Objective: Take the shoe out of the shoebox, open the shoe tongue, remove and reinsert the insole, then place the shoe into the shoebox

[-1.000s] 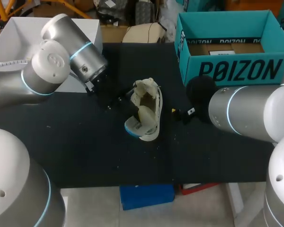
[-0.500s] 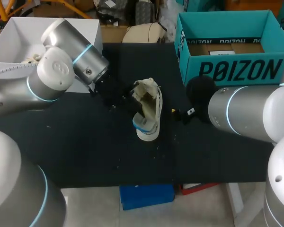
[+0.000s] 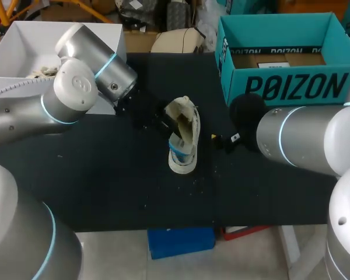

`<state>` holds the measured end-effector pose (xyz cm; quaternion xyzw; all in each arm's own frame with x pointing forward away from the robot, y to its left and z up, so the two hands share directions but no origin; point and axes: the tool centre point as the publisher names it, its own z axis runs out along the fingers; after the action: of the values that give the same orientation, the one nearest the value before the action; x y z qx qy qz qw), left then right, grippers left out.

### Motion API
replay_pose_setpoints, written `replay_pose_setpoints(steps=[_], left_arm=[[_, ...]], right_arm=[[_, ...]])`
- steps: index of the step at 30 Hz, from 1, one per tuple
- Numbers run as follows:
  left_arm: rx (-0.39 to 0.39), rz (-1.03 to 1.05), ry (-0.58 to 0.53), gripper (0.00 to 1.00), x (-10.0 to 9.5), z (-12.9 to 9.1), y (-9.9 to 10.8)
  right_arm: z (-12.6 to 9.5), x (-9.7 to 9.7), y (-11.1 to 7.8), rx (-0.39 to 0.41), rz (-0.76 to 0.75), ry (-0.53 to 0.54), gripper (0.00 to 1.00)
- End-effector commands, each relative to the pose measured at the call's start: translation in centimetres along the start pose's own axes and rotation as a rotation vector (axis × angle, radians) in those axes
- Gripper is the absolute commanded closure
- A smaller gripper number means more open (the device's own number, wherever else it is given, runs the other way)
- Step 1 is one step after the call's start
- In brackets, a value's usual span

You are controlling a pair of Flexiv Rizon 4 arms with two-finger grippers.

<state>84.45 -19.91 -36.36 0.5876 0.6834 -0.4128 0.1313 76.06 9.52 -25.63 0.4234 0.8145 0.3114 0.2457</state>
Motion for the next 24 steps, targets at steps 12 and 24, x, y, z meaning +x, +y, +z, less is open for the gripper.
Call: replay_pose_setpoints(steps=[12, 24], left_arm=[[-0.042, -0.003, 0.038, 0.72, -0.8, -0.7, 0.5], [-0.035, 0.046, 0.083, 0.76, -0.4, -2.6, -4.1]], right_arm=[[0.1, 0.0, -0.1, -0.001, 0.001, 0.001, 0.00], [0.1, 0.0, -0.1, -0.001, 0.001, 0.001, 0.00]])
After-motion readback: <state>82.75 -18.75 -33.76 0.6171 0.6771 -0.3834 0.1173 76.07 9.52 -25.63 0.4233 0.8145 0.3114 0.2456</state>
